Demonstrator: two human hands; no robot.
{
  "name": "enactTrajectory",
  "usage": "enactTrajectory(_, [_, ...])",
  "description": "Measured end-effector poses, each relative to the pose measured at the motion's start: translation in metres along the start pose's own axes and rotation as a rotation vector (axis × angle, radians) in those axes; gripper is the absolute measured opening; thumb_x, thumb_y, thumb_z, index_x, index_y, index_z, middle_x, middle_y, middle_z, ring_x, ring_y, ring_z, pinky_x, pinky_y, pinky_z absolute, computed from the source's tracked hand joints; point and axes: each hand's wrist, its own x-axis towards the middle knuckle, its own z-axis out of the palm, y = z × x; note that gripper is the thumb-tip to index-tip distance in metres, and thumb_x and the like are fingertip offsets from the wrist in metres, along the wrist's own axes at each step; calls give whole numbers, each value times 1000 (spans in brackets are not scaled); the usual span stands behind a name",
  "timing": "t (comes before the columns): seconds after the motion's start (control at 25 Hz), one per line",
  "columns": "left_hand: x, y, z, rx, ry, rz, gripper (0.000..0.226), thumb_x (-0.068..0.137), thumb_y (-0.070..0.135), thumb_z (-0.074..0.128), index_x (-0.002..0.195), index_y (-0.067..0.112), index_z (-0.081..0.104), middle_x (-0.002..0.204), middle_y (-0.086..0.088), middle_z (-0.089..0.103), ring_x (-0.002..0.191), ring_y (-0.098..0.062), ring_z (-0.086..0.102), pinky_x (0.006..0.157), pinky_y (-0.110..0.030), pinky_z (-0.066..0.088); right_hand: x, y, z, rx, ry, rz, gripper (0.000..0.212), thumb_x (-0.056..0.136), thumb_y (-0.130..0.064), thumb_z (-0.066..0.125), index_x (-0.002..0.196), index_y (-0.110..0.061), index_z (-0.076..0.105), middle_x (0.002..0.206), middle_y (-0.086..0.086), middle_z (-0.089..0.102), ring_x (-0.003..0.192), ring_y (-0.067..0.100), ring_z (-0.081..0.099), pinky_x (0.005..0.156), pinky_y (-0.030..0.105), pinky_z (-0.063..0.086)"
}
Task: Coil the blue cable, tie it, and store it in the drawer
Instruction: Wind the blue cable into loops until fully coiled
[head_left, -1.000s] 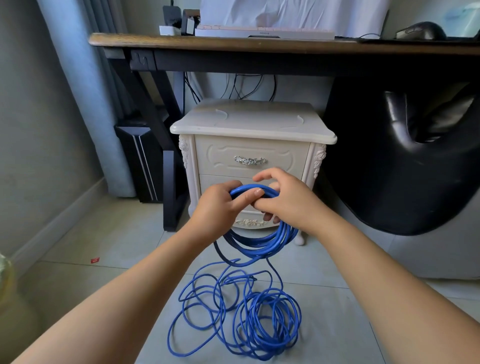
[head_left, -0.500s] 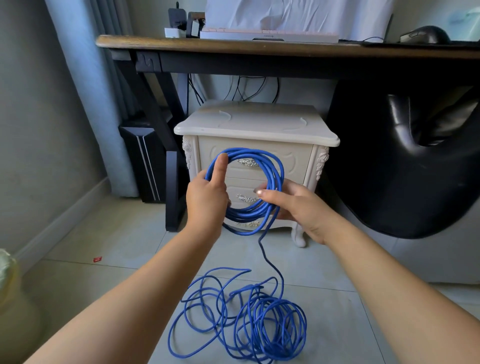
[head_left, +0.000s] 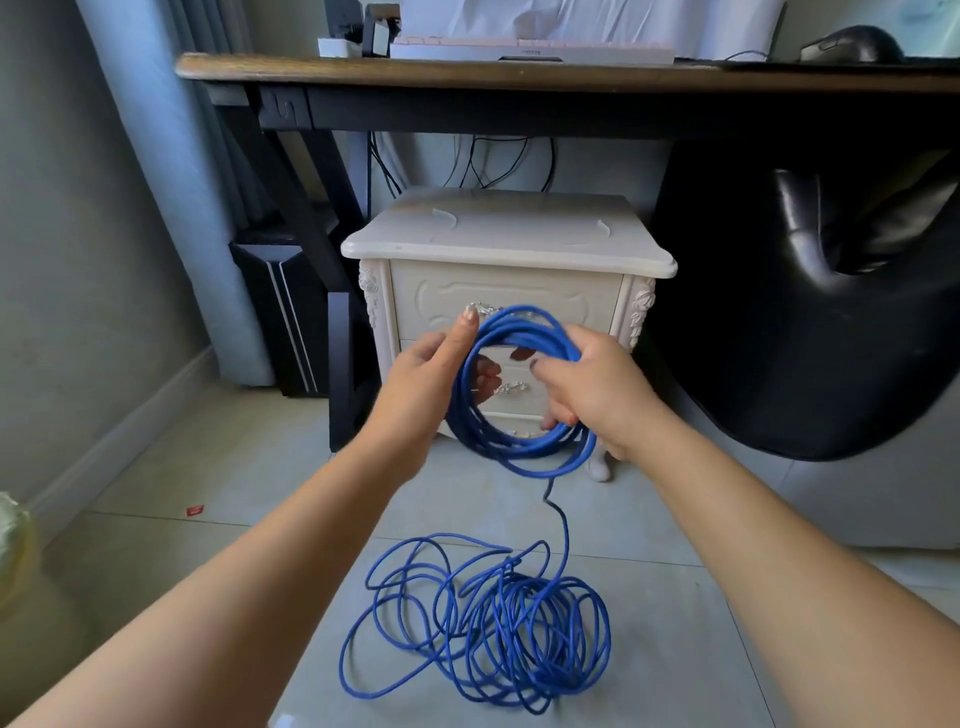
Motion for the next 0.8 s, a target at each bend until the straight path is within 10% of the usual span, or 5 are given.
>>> enactTrajectory(0.32, [-6, -2, 4, 531, -85, 79, 35, 89, 51, 61, 78, 17, 66, 57, -1, 44, 51, -18, 44, 49, -27, 42, -4, 2, 9, -469, -96, -70, 20, 84, -16, 61, 98, -24, 49, 70, 1, 57, 46, 18, 49, 50, 33, 48])
enactTrajectory(0.52, [3, -6, 1, 386, 29, 46, 43, 90, 54, 58, 66, 19, 57, 54, 2, 37, 51, -19, 32, 57, -36, 31, -2, 5, 1, 65, -202, 73, 30, 86, -13, 67, 114, -15, 54, 57, 3, 56, 48, 17, 52, 54, 29, 49])
enactTrajectory(0.8, [11, -6, -3, 109, 240, -56, 51, 91, 58, 55, 65, 16, 44, 49, 7, 34, 45, -15, 29, 51, -30, 31, -1, 20, -22, 275, -541, 246, 57, 66, -56, 76, 96, -10, 62, 102, 24, 70, 98, 34, 65, 93, 41, 51])
